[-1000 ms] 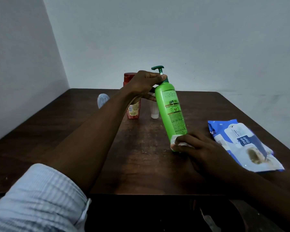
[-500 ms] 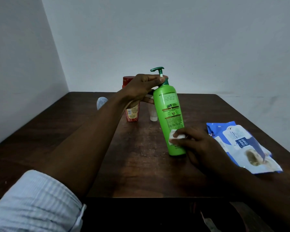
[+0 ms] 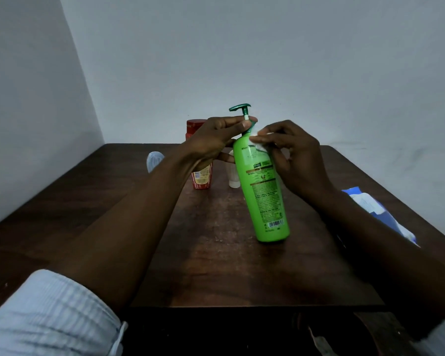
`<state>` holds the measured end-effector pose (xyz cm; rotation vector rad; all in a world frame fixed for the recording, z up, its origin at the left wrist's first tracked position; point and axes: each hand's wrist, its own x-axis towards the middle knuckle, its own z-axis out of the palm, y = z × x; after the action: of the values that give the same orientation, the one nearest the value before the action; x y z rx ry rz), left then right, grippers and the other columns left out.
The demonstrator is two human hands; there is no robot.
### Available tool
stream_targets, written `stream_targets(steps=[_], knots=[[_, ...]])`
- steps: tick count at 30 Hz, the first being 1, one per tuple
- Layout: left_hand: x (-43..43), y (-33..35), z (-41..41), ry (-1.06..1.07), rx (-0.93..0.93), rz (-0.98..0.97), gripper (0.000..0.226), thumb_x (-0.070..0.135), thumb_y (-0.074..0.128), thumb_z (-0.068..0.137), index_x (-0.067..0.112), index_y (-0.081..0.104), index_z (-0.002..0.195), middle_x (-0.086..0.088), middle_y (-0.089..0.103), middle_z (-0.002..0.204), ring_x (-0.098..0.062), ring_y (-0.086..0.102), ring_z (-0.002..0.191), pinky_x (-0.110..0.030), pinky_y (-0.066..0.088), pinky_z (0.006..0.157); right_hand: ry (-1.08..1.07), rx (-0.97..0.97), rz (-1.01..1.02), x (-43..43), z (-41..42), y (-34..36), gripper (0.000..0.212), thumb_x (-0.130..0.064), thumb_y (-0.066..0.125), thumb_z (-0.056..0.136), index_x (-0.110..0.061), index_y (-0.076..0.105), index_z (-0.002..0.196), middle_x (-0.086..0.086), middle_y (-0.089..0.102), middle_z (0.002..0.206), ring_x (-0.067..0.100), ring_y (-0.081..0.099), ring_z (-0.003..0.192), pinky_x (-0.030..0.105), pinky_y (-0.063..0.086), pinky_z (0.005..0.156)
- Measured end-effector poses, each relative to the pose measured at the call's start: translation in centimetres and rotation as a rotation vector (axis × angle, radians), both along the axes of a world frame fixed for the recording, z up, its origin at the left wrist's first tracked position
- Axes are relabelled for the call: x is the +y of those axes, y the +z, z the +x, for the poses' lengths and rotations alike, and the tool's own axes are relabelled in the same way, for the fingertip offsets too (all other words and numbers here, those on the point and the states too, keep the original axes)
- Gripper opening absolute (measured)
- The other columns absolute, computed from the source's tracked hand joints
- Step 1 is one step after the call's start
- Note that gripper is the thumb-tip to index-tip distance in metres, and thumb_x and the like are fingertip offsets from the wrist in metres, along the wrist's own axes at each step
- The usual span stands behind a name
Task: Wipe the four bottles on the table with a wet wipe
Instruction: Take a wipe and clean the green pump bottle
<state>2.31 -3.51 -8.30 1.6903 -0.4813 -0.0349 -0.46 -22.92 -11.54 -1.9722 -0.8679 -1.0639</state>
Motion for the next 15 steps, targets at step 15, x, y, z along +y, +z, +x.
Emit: stream_targets(steps=[15], knots=[[-0.5, 0.3, -1.3, -0.007, -0.030, -0.046, 0.030, 0.033, 0.057, 0.101, 0.025, 0.068, 0.127, 0.002, 0.073, 0.116, -0.009, 0.071, 0.101, -0.027, 0.056, 0.065, -0.240, 0.197, 0.276, 1.0, -1.6, 0.5, 0.024, -0.008, 0.062, 0.091, -0.019, 0.077, 0.105, -0.011, 0.072, 0.095, -0.003, 0.064, 0.080, 0.013, 0.050, 0.072]])
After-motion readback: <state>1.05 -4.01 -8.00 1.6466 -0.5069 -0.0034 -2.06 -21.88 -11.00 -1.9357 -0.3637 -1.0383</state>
